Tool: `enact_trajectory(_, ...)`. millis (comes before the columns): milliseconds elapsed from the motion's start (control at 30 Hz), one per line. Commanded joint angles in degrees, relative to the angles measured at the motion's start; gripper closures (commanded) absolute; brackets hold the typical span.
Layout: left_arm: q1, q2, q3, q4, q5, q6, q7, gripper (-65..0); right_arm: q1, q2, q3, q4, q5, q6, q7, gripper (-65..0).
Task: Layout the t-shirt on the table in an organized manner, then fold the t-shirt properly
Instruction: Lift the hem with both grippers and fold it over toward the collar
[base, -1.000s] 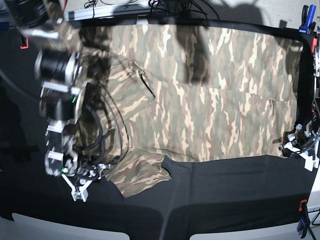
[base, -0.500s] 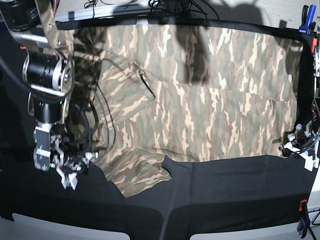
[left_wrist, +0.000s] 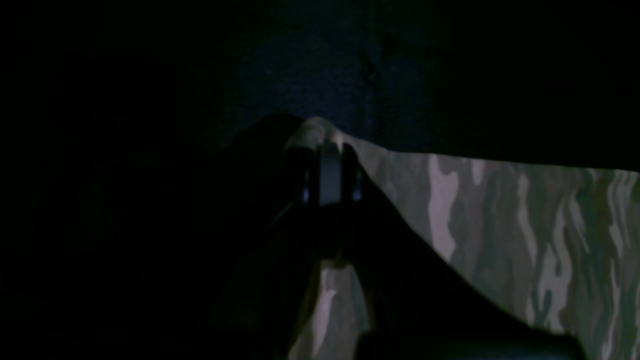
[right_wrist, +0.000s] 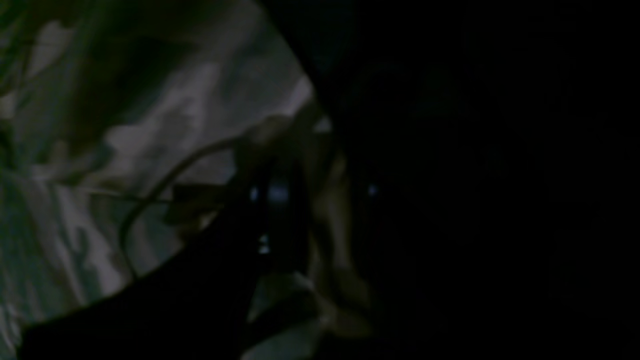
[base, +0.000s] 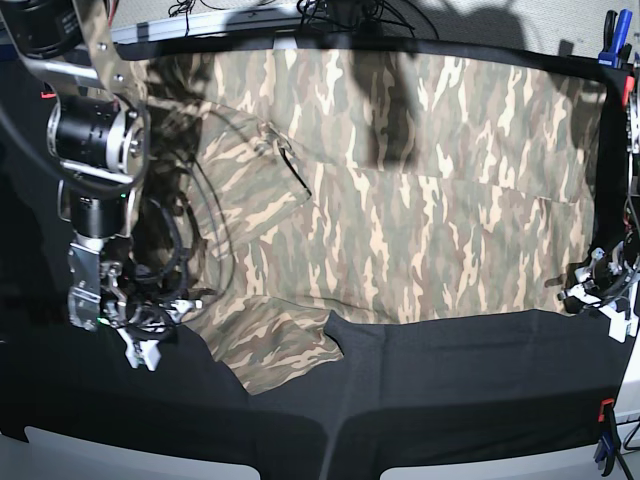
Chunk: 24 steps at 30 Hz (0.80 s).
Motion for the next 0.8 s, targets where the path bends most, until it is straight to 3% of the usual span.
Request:
enact_trajectory(0, -1.88, -1.14, -0.26, 0.63, -0.76, -0.63, -0.96, 0.0, 1.57, -0.33, -0.07, 0.68, 1.05, 1.36, -0.33, -10.5)
enact_trajectory(67, -1.88, -1.14, -0.26, 0.63, -0.74, -0.63, -0.96, 0.0, 1.75, -0.44, -0.07, 0.68, 1.05, 1.36, -0.63, -1.2)
enact_trajectory(100, -1.88, -1.14, -0.26, 0.63, -0.76, -0.63, -0.96, 0.0, 1.86, -0.46, -0.07, 0.70, 1.05, 1.36, -0.70, 0.0)
enact_trajectory(400, -1.90, -1.16, -0.26, 0.63, -0.76, -0.66, -0.66, 0.0, 2.93, -0.44, -0.07, 0.79, 0.66, 1.66, -1.42, 0.0)
enact_trajectory(433, -1.92, -1.18, -0.26, 0.63, -0.74, -0.66, 0.46, 0.0, 2.95, -0.46, -0.07, 1.07, 0.68, 3.30, -1.42, 0.0)
enact_trajectory(500, -2.08, -1.25, -0.26, 0.72, -0.74, -0.68, 2.69, 0.0, 2.80, -0.48, -0.07, 2.32, 1.70, 10.64, -1.40, 0.0)
enact_trajectory(633, -2.05, -1.73, -0.26, 2.21, -0.74, -0.79, 4.28, 0.0, 1.20, -0.50, -0.07, 7.15, 7.19, 11.27, -2.19, 0.0)
enact_trajectory(767, -2.03, -2.40, -0.26, 5.81, -0.76, -1.07, 10.29, 0.0, -2.21, -0.48, -0.07, 15.37, 8.37, 11.27, -2.16, 0.0)
